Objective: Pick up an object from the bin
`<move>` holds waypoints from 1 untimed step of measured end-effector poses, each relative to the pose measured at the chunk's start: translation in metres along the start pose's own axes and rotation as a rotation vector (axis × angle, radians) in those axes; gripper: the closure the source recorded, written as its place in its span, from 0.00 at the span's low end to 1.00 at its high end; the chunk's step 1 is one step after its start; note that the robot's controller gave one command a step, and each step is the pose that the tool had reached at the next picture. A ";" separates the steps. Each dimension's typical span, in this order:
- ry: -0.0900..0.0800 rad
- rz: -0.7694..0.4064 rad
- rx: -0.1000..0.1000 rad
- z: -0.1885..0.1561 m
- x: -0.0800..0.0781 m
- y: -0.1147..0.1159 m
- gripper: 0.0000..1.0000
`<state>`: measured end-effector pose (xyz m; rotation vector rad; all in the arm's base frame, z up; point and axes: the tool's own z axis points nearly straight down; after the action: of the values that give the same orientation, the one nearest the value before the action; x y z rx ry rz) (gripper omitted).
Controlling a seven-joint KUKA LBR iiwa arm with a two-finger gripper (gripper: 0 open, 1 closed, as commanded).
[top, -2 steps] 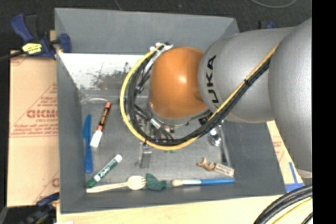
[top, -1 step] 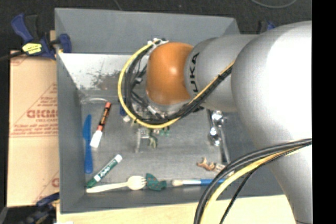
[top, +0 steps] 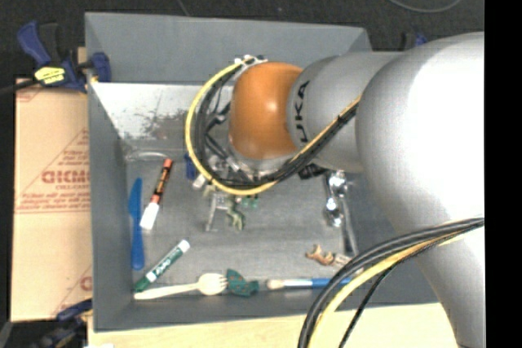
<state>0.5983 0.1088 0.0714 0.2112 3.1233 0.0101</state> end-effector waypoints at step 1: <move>0.002 -0.147 0.004 -0.001 0.003 0.003 0.00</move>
Offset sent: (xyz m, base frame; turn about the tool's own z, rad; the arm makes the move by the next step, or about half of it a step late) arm -0.0161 -0.0149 -0.0014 0.0863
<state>0.5962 0.1125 0.0721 -0.0186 3.1319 0.0035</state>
